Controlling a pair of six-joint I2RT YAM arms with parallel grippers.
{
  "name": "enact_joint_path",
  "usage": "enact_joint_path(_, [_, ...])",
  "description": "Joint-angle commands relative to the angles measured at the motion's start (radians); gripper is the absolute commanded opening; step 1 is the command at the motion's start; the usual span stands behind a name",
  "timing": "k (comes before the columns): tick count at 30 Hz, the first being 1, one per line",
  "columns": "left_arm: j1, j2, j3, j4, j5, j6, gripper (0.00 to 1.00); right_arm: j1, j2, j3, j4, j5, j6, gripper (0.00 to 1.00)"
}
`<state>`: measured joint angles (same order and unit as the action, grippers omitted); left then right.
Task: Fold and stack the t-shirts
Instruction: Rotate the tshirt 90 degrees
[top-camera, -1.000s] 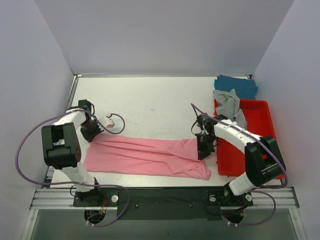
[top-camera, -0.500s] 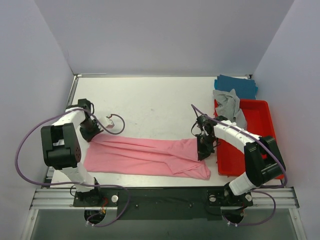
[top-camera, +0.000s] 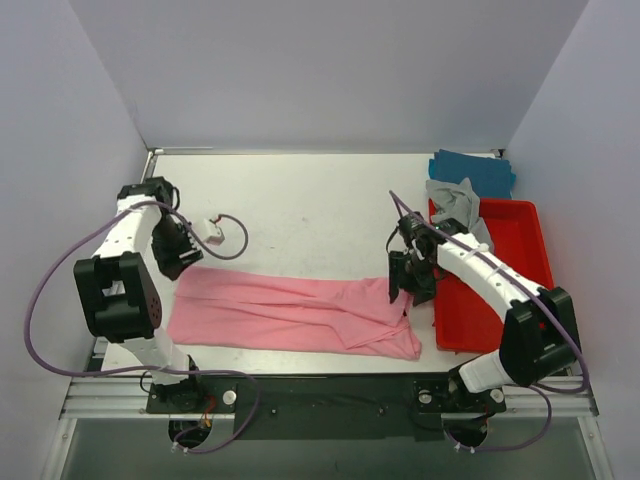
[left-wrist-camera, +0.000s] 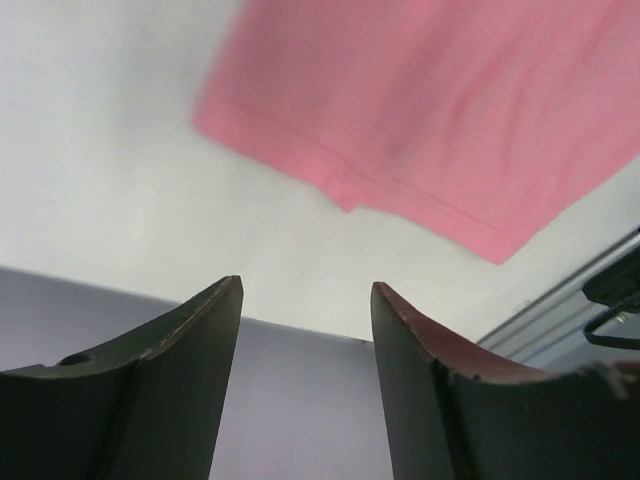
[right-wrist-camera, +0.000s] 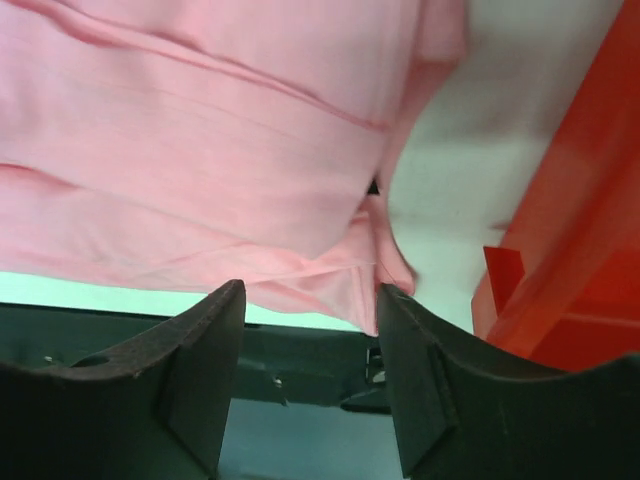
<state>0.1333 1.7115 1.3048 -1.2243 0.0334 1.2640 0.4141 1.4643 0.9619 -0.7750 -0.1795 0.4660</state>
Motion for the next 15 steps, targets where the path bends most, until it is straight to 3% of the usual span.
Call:
enact_joint_path(1, [-0.036,0.002,0.203,-0.134,0.174,-0.053,0.58,0.008,-0.085,0.141,-0.044,0.073,-0.001,0.45])
enact_joint_path(2, [-0.053,0.017,0.192,-0.106,0.174,-0.089,0.47,0.008,-0.066,0.146,-0.018,0.081,0.002,0.40])
enact_joint_path(3, [-0.075,0.026,0.177,-0.030,0.155,-0.162,0.40,0.006,-0.052,0.147,-0.011,0.092,0.009,0.24])
enact_joint_path(4, [-0.078,0.043,0.144,0.073,0.145,-0.193,0.31,0.005,-0.012,0.149,0.008,0.091,0.013,0.16])
enact_joint_path(5, [-0.083,0.049,0.131,0.115,0.125,-0.239,0.28,0.005,0.007,0.150,0.017,0.094,0.013,0.04])
enact_joint_path(6, [-0.083,0.072,0.111,0.161,0.119,-0.255,0.28,0.005,0.048,0.147,0.040,0.092,0.013,0.00])
enact_joint_path(9, [-0.083,0.108,0.094,0.200,0.105,-0.304,0.24,0.005,0.147,0.150,0.078,0.110,-0.004,0.00])
enact_joint_path(15, [-0.067,0.080,0.053,0.226,0.132,-0.327,0.24,-0.063,0.373,0.204,0.085,0.149,-0.038,0.00])
